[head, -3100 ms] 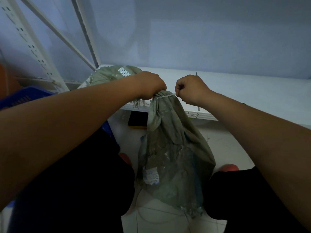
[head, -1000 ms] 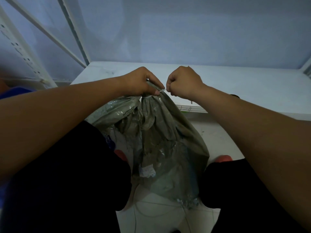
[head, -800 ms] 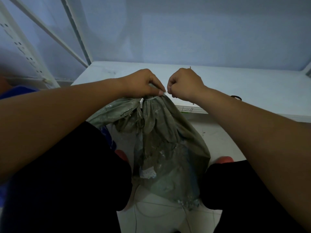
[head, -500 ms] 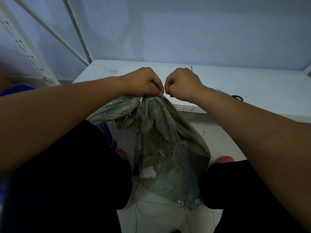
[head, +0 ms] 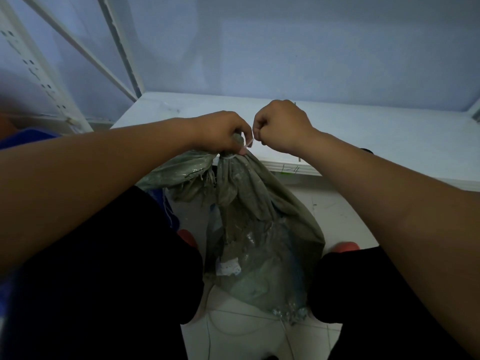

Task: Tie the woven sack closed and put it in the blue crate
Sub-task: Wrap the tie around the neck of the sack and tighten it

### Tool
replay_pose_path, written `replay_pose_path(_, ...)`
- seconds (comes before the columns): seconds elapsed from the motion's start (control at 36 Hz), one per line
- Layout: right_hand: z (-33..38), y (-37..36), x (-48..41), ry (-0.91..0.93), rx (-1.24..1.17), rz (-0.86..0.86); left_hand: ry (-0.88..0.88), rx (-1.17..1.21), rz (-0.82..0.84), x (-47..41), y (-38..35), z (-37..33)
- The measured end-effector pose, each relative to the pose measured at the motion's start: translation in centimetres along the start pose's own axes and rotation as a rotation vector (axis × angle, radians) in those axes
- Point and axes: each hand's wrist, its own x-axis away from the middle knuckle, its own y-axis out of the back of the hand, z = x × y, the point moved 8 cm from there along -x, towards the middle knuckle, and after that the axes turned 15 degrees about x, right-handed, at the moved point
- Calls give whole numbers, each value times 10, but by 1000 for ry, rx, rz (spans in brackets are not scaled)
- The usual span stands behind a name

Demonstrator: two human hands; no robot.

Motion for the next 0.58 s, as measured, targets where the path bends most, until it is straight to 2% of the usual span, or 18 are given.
replay_pose_path(0.11,-2,6,-3,-35,-24,-45,-17,14,-94,-2,3,1)
replay_pose_path(0.19,-3,-1,-5,-52,-33,-12,-10,42,-115,-4,4,1)
replay_pose_path(0.25,-1,-5,-3,-22,31,13,16,51,-124,-4,5,4)
replay_pose_path(0.39,22,-14,9,186,388,50,58,82,-139,-4,8,10)
replay_pose_path(0.58,38,-27,15,198,414,102,84,73,-132,-1,6,14)
